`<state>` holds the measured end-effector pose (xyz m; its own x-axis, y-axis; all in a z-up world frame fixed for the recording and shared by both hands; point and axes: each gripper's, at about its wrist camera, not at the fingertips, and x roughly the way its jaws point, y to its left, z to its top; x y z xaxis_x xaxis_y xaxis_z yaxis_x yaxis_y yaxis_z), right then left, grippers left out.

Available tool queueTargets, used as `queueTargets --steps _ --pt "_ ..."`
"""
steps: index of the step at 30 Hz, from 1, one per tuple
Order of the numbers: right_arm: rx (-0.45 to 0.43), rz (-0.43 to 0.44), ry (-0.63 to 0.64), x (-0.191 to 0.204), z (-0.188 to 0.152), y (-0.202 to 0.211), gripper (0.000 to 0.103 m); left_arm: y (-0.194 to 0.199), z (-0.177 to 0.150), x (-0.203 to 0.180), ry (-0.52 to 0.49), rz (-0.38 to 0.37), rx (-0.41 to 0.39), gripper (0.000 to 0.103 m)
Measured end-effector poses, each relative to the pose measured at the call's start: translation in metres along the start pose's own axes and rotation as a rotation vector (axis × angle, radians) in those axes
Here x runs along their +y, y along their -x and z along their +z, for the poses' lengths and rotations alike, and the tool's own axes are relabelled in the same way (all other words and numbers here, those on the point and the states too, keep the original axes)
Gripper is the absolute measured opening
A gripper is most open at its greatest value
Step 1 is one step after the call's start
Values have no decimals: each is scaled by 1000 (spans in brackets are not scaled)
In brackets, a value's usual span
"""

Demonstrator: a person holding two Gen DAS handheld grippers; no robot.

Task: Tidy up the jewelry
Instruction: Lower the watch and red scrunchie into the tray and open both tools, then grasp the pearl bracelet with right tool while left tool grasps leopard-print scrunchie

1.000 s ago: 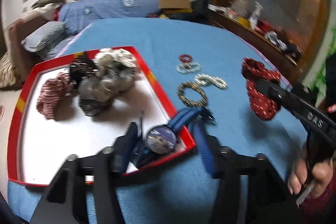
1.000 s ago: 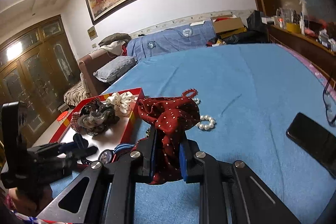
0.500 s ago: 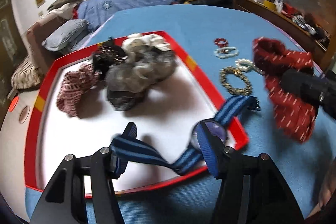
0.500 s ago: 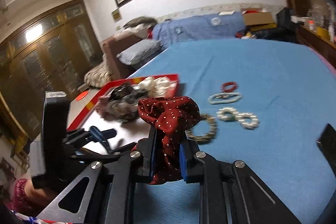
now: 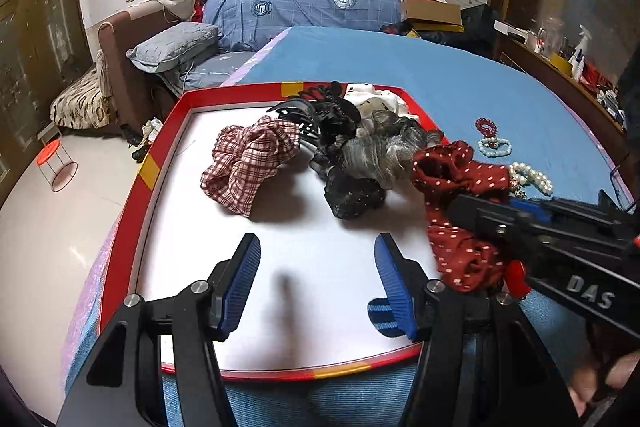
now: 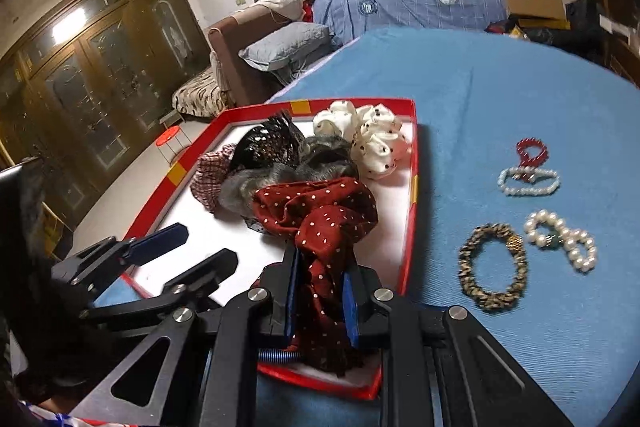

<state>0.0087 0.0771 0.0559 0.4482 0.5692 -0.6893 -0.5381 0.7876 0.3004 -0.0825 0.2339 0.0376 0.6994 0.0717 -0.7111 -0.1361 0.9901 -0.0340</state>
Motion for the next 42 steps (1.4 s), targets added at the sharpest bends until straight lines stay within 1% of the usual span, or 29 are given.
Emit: queueTargets --steps 4,8,9,10,12,14,18,20,23,24,26,29,31,32,34,36,39,40,42 --pt "28 -1 -9 1 -2 -16 22 -1 -3 1 -9 6 -3 59" --pt "56 6 -16 1 -3 -27 22 1 -3 2 3 3 -6 59" --pt "57 9 -14 1 -2 -26 27 2 -3 3 5 2 -9 59" --pt "57 15 -17 -1 -1 -24 30 4 -3 5 7 0 -12 59" --pt "48 35 -28 -5 -1 -15 43 5 -2 6 15 -4 -12 59" --pt "39 67 -26 -8 0 -5 48 7 -1 4 15 -8 -18 59" --pt "-12 89 -5 -14 1 20 48 9 0 -6 -6 -13 -25 59" --pt "-21 104 -1 -17 1 30 48 11 1 -12 -15 -16 -28 59" --pt "-90 85 -3 -33 2 50 48 16 3 -23 -42 -33 -40 59" --pt "-99 73 -5 -37 2 54 48 17 3 -26 -48 -36 -42 59" --pt "-128 19 -29 -60 3 62 48 20 4 -34 -65 -52 -44 59" --pt "-124 -28 -87 -95 3 66 40 23 5 -48 -92 -67 -56 59" --pt "-122 -65 -120 -115 0 65 39 24 7 -54 -109 -80 -58 59" --pt "-117 -84 -138 -126 -1 65 36 24 7 -59 -115 -87 -55 59" --pt "-101 -112 -154 -140 -3 63 35 22 9 -67 -126 -99 -48 59" --pt "-64 -138 -135 -150 -2 57 35 22 9 -72 -136 -109 -45 59" --pt "-38 -226 -47 -149 4 47 34 21 9 -82 -158 -115 -45 59" --pt "-12 -241 -19 -148 6 40 34 21 9 -86 -166 -118 -44 59" --pt "5 -272 20 -147 9 32 34 19 10 -90 -175 -120 -41 59"
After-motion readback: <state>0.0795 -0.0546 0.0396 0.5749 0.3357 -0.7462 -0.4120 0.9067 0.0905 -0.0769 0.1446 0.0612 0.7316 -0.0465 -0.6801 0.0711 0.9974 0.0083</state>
